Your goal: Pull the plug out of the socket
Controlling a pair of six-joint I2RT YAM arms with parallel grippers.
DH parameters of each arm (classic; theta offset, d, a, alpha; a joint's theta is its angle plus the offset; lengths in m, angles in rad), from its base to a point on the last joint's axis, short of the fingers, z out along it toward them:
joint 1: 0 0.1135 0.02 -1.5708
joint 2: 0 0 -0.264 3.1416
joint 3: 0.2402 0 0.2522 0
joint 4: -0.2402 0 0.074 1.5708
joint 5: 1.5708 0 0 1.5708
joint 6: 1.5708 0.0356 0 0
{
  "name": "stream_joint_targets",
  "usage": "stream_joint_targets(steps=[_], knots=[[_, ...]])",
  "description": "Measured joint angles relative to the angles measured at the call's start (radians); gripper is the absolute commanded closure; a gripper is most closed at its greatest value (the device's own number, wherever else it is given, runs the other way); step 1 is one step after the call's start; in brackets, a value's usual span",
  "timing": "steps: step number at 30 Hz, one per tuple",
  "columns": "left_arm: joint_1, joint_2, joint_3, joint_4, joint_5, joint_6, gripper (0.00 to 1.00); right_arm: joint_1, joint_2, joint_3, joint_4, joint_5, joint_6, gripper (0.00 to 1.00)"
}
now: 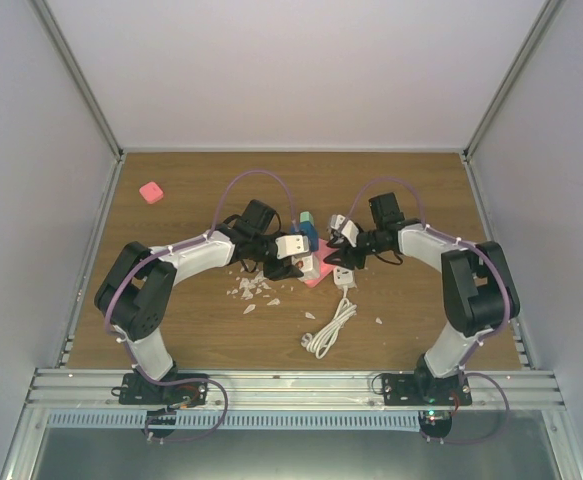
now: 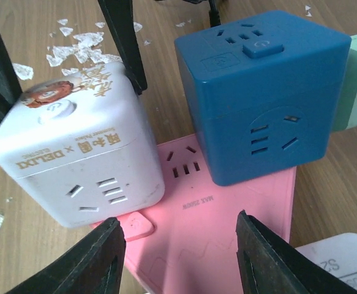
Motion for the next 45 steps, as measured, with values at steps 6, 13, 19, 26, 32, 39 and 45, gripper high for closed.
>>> stream_joint_targets(steps=[6, 13, 19, 26, 32, 39, 45], knots=[[0.002, 0.0, 0.0, 0.002, 0.007, 0.0, 0.69, 0.009, 0.024, 0.018, 0.009, 0.025, -0.049, 0.51], [0.003, 0.0, 0.0, 0.003, 0.009, 0.0, 0.71, 0.026, 0.029, 0.028, 0.002, 0.057, -0.093, 0.53], [0.01, 0.0, -0.001, 0.009, 0.024, -0.001, 0.72, 0.033, 0.051, 0.045, -0.002, 0.067, -0.142, 0.55], [0.023, -0.004, -0.027, 0.045, 0.053, 0.01, 0.76, 0.035, 0.06, 0.051, -0.005, 0.073, -0.173, 0.56], [0.031, -0.023, -0.051, 0.061, 0.071, 0.026, 0.77, 0.04, 0.069, 0.055, -0.004, 0.07, -0.185, 0.56], [0.036, -0.034, -0.061, 0.061, 0.089, 0.028, 0.78, 0.046, 0.069, 0.054, -0.008, 0.069, -0.185, 0.56], [0.04, -0.034, -0.06, 0.058, 0.092, 0.021, 0.8, 0.047, 0.069, 0.054, -0.008, 0.074, -0.185, 0.56]])
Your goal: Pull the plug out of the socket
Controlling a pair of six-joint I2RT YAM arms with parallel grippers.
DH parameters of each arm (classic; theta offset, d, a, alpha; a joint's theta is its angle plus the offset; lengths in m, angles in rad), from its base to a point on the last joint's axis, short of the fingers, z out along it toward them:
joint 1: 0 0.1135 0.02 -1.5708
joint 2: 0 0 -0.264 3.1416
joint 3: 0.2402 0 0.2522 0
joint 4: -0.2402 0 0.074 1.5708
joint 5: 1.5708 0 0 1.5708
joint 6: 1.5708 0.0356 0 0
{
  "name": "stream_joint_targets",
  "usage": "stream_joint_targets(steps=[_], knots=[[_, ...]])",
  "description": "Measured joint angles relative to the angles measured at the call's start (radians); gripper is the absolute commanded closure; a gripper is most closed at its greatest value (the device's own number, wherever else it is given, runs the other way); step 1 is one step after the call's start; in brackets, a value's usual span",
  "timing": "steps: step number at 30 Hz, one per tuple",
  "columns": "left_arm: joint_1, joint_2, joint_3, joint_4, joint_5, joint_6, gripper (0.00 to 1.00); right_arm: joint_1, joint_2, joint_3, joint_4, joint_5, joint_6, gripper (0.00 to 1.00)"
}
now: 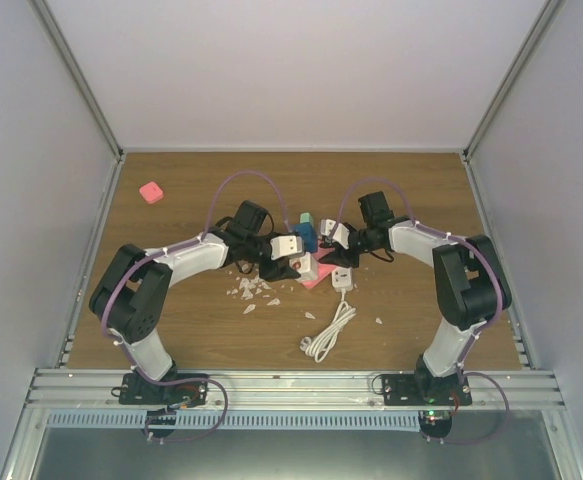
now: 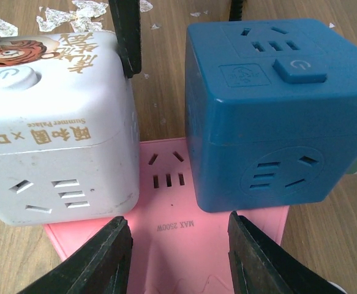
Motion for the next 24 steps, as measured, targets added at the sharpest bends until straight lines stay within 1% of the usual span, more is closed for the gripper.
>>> stream_joint_targets(steps=[7, 12, 17, 24], knots=[[0.012, 0.0, 0.016, -0.026, 0.029, -0.014, 0.81, 0.001, 0.0, 0.0, 0.003, 0.0, -0.001, 0.56], [0.031, -0.019, 0.023, -0.042, 0.097, -0.013, 0.81, 0.005, 0.0, -0.003, 0.008, 0.011, -0.007, 0.56], [0.026, -0.051, 0.036, -0.068, 0.152, 0.013, 0.81, 0.008, 0.0, -0.002, 0.01, 0.014, -0.006, 0.55], [0.039, -0.074, 0.036, -0.126, 0.165, 0.042, 0.81, 0.008, 0.001, 0.009, -0.008, 0.019, -0.006, 0.53]])
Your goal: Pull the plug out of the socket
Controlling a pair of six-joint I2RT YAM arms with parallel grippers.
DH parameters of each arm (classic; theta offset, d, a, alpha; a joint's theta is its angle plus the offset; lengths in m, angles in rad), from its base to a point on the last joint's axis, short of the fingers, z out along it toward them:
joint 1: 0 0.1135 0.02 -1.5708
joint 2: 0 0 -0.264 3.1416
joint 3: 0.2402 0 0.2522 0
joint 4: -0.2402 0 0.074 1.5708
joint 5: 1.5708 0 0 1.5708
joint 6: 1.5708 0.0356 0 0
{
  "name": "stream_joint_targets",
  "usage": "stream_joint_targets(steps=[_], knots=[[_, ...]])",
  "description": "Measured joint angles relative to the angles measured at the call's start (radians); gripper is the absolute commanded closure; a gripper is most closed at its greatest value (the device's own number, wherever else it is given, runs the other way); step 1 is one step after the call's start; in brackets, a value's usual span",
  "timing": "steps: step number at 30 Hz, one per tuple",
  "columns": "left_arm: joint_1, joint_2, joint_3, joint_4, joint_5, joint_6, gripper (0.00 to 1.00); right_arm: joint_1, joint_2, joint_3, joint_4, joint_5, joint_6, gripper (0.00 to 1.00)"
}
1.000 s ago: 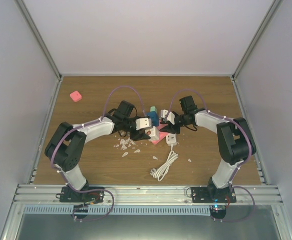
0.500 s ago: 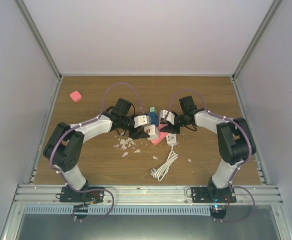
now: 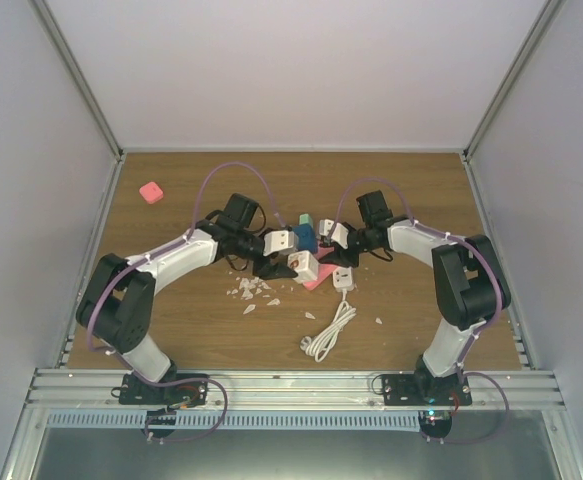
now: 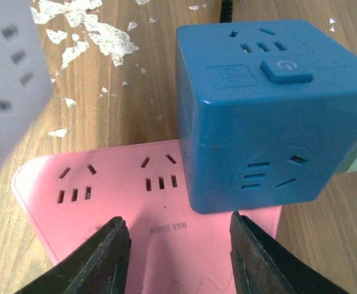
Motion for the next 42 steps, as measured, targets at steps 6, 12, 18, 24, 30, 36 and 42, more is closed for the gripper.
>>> stream_joint_targets(steps=[6, 12, 18, 24, 30, 36, 42], knots=[[0.045, -0.063, 0.0, -0.061, 0.003, 0.014, 0.81, -0.001, 0.0, 0.021, -0.034, 0.027, 0.004, 0.49], [0.141, -0.115, 0.012, -0.155, -0.018, 0.038, 0.81, -0.003, 0.001, 0.047, -0.078, 0.046, 0.013, 0.43], [0.276, -0.13, 0.093, -0.262, -0.074, 0.101, 0.8, -0.01, 0.001, 0.074, -0.131, 0.044, 0.025, 0.39], [0.406, -0.117, 0.227, -0.346, -0.176, 0.187, 0.8, -0.011, -0.001, 0.087, -0.174, 0.037, 0.026, 0.38], [0.473, -0.042, 0.363, -0.362, -0.328, 0.301, 0.8, -0.011, -0.025, 0.088, -0.203, 0.033, 0.026, 0.36], [0.475, 0.041, 0.425, -0.351, -0.536, 0.492, 0.77, -0.015, -0.054, 0.089, -0.21, 0.018, 0.032, 0.35], [0.475, 0.087, 0.441, -0.269, -0.679, 0.738, 0.75, -0.027, -0.073, 0.089, -0.208, 0.013, 0.069, 0.35]])
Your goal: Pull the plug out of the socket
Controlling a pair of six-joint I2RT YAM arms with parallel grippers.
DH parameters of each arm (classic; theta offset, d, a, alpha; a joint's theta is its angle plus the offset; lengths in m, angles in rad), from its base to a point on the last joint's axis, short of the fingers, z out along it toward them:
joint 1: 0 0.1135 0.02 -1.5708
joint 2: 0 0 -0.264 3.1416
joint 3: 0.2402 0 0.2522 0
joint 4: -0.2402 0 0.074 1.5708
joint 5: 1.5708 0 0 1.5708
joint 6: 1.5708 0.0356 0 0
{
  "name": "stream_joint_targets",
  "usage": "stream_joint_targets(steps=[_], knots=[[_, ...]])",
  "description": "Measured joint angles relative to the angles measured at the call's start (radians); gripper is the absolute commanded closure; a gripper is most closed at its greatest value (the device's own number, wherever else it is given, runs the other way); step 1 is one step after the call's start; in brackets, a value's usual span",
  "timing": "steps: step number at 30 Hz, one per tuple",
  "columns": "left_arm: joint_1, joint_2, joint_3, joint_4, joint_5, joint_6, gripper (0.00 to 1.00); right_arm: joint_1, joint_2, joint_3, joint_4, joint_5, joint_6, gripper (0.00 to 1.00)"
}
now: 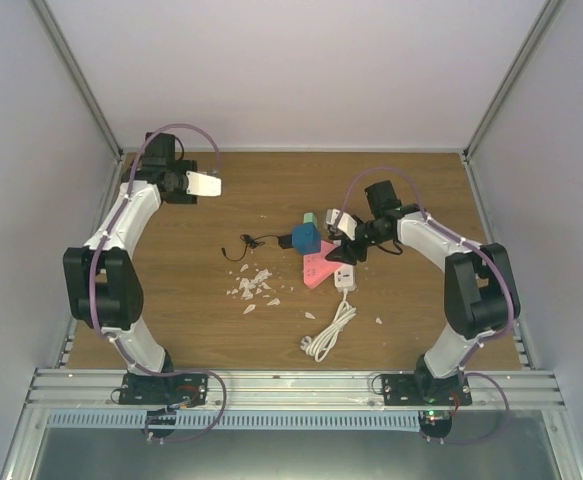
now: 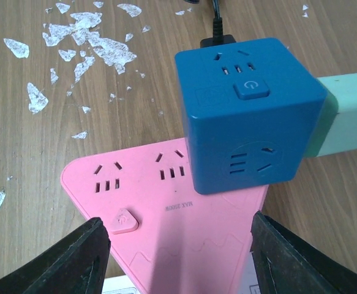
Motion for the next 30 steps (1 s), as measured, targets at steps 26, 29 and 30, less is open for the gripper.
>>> stream_joint_targets(steps=[26, 29, 30], knots=[[-0.002, 0.319, 0.067, 0.349, -0.317, 0.552, 0.67, -0.023, -0.063, -0.046, 0.052, 0.002, 0.108, 0.35], [-0.004, 0.364, 0.073, 0.366, -0.35, 0.553, 0.66, -0.029, -0.071, -0.052, 0.052, 0.003, 0.114, 0.35], [-0.005, 0.377, 0.073, 0.37, -0.361, 0.553, 0.66, -0.031, -0.072, -0.053, 0.052, 0.003, 0.114, 0.35]])
